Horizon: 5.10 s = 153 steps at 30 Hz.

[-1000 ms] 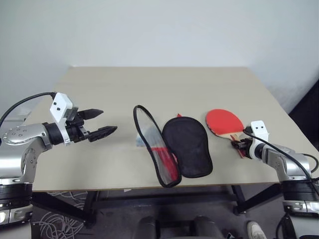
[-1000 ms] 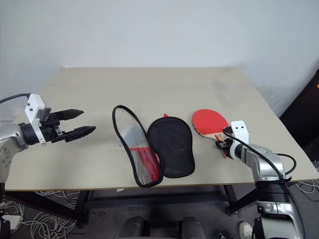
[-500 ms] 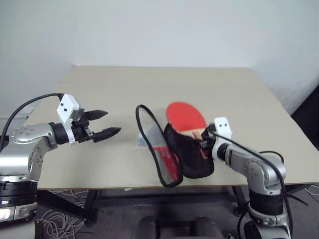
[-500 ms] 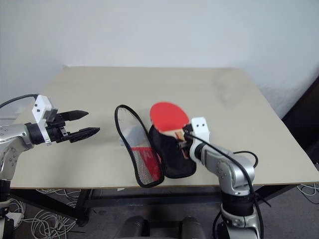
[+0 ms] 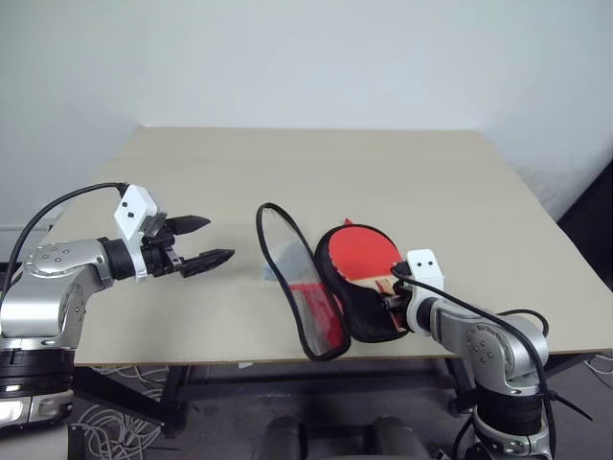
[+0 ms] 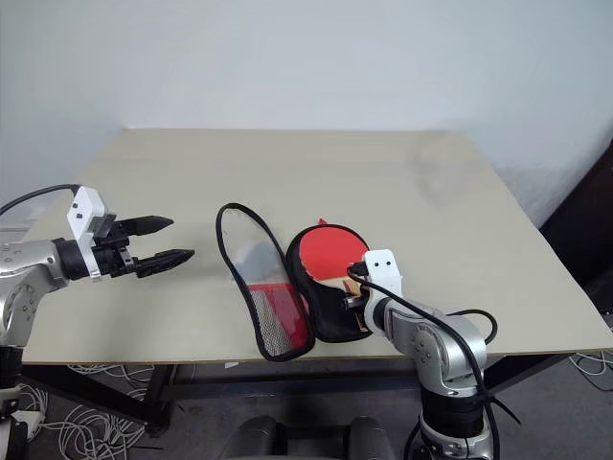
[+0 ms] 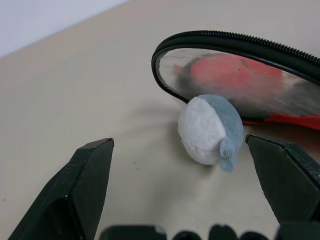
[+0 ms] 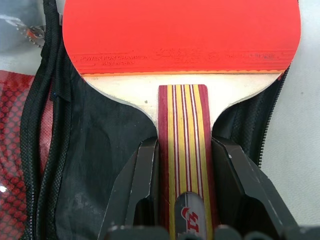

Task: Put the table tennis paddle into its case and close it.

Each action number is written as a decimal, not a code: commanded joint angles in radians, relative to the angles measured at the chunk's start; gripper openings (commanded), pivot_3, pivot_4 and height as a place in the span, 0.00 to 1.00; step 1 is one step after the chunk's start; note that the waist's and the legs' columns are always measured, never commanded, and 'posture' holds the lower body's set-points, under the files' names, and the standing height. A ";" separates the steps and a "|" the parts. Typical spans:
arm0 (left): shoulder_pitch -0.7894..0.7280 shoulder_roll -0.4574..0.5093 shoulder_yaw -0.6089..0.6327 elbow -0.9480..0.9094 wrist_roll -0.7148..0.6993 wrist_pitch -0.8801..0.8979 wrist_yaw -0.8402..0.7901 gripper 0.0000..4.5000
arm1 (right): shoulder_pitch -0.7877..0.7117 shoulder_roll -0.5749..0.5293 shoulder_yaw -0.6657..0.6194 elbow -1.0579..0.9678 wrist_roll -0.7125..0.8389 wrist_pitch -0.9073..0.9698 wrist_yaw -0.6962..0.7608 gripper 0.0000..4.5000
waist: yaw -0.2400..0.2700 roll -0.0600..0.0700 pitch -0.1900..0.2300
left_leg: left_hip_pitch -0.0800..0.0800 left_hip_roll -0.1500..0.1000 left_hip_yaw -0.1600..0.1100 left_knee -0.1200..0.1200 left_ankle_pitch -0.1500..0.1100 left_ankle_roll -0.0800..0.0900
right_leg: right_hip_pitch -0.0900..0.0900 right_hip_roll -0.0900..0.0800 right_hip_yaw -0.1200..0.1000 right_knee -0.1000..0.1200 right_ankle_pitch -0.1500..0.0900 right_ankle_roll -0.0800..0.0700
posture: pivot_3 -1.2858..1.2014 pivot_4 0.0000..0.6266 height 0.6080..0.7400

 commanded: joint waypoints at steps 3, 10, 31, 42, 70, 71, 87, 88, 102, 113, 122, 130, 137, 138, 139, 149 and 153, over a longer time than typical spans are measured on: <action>-0.016 -0.009 0.009 -0.008 0.016 -0.044 0.003 1.00 | -0.095 0.040 -0.003 0.037 -0.036 0.004 -0.036 0.27 | -0.001 0.000 0.000 | 0.000 0.000 0.000 0.000 0.000 0.000 | 0.000 0.000 0.000 0.000 0.000 0.000 | 0.52 0.00 1.00; 0.010 -0.020 0.021 -0.023 0.015 -0.050 0.008 1.00 | -0.153 0.111 -0.043 0.053 -0.064 0.103 -0.055 0.27 | -0.002 0.000 0.000 | 0.000 0.000 0.000 0.000 0.000 0.000 | 0.000 0.000 0.000 0.000 0.000 0.000 | 0.52 0.00 1.00; 0.047 -0.020 0.024 -0.045 0.008 -0.054 0.008 1.00 | -0.123 0.199 -0.101 -0.007 -0.034 0.106 -0.150 0.87 | -0.003 0.000 0.000 | 0.000 0.000 0.000 -0.001 0.000 0.000 | 0.000 0.000 0.000 0.000 0.000 0.000 | 0.52 0.00 1.00; 0.036 -0.040 -0.010 -0.060 0.015 -0.049 0.012 1.00 | -0.386 -0.351 -0.108 0.181 0.130 -0.075 0.246 0.99 | -0.002 0.000 0.000 | 0.000 -0.001 0.000 -0.001 0.001 0.001 | 0.001 -0.002 -0.001 -0.002 0.000 0.000 | 0.52 0.00 1.00; -0.177 -0.702 -0.184 -0.072 -0.107 0.349 0.441 1.00 | -0.612 -0.457 -0.176 0.628 0.067 -0.491 0.301 0.99 | -0.003 0.003 -0.001 | 0.000 -0.002 0.000 0.000 0.001 0.002 | 0.001 -0.001 0.002 -0.001 0.000 0.001 | 0.52 0.00 1.00; -0.167 -0.720 -0.150 -0.079 -0.180 0.460 0.467 1.00 | -0.607 -0.453 -0.176 0.625 0.069 -0.487 0.298 0.99 | -0.002 0.003 -0.001 | 0.000 -0.002 0.000 0.000 0.001 0.002 | 0.001 -0.001 0.002 -0.001 0.000 0.001 | 0.52 0.00 1.00; -0.040 -0.769 0.173 -0.254 -0.616 1.152 0.727 1.00 | -0.545 -0.392 -0.204 0.563 0.084 -0.441 0.240 0.99 | -0.002 0.003 -0.001 | 0.000 -0.003 -0.001 0.001 0.001 0.002 | 0.002 -0.001 0.001 -0.001 0.000 0.001 | 0.52 0.00 1.00; -0.031 -0.760 0.172 -0.254 -0.622 1.156 0.742 1.00 | -0.543 -0.388 -0.208 0.558 0.084 -0.438 0.237 0.99 | -0.002 0.003 -0.001 | 0.000 -0.003 -0.001 0.001 0.001 0.002 | 0.002 -0.001 0.001 -0.001 0.000 0.000 | 0.52 0.00 1.00; 0.067 -0.773 0.132 -0.193 -0.681 1.158 0.897 1.00 | -0.498 -0.342 -0.251 0.472 0.102 -0.385 0.179 0.99 | 0.001 0.003 -0.001 | 0.000 -0.003 -0.001 0.000 0.001 0.002 | 0.002 -0.001 0.001 -0.001 0.000 0.000 | 0.52 0.00 1.00; -0.002 -0.877 0.140 -0.115 -0.579 1.158 1.010 1.00 | -0.477 -0.318 -0.267 0.417 0.116 -0.353 0.151 0.99 | 0.001 0.006 -0.002 | 0.000 -0.003 -0.001 0.000 0.001 0.002 | 0.002 -0.001 0.001 -0.001 0.000 0.000 | 0.52 0.00 1.00; -0.035 -0.974 0.193 -0.059 -0.504 1.157 1.109 1.00 | -0.468 -0.286 -0.275 0.382 0.123 -0.330 0.128 0.99 | 0.005 0.008 -0.005 | 0.007 -0.004 -0.003 0.000 0.001 0.002 | 0.012 -0.002 0.000 -0.004 0.000 0.000 | 0.52 0.00 1.00; -0.084 -1.055 0.237 -0.006 -0.423 1.155 1.167 1.00 | -0.471 -0.262 -0.273 0.375 0.123 -0.326 0.116 0.99 | 0.014 0.008 -0.005 | 0.016 -0.005 -0.002 -0.001 0.000 0.003 | 0.020 -0.003 0.000 -0.007 0.000 0.000 | 0.52 0.00 1.00; -0.098 -1.050 0.234 0.006 -0.397 1.154 1.167 0.96 | -0.472 -0.255 -0.268 0.376 0.122 -0.327 0.111 1.00 | 0.013 0.008 -0.007 | 0.016 -0.005 -0.002 -0.001 0.000 0.003 | 0.020 -0.003 0.001 -0.008 0.000 0.000 | 0.52 0.00 1.00; -0.096 -1.044 0.228 0.006 -0.394 1.152 1.164 0.91 | -0.473 -0.255 -0.268 0.377 0.122 -0.328 0.111 1.00 | 0.013 0.008 -0.007 | 0.016 -0.005 -0.002 -0.001 0.000 0.003 | 0.020 -0.003 0.001 -0.008 0.000 0.000 | 0.52 0.00 1.00; -0.096 -1.037 0.222 0.006 -0.391 1.151 1.158 0.86 | -0.475 -0.256 -0.268 0.379 0.121 -0.329 0.112 1.00 | 0.013 0.008 -0.007 | 0.016 -0.005 -0.002 -0.001 0.000 0.003 | 0.020 -0.003 0.001 -0.008 0.000 0.000 | 0.52 0.00 1.00; -0.096 -0.981 0.206 0.035 -0.335 1.144 1.091 0.04 | -0.497 -0.254 -0.261 0.392 0.122 -0.334 0.116 1.00 | 0.008 0.009 -0.007 | 0.016 -0.005 -0.002 -0.003 0.000 0.003 | 0.018 -0.002 0.001 -0.008 0.000 0.000 | 0.52 0.00 1.00; -0.097 -0.953 0.182 0.041 -0.336 1.155 1.048 0.01 | -0.503 -0.247 -0.256 0.396 0.123 -0.335 0.116 1.00 | 0.000 0.011 -0.008 | 0.016 -0.005 -0.002 -0.004 0.000 0.003 | 0.018 -0.002 0.001 -0.008 0.000 0.000 | 0.52 0.00 1.00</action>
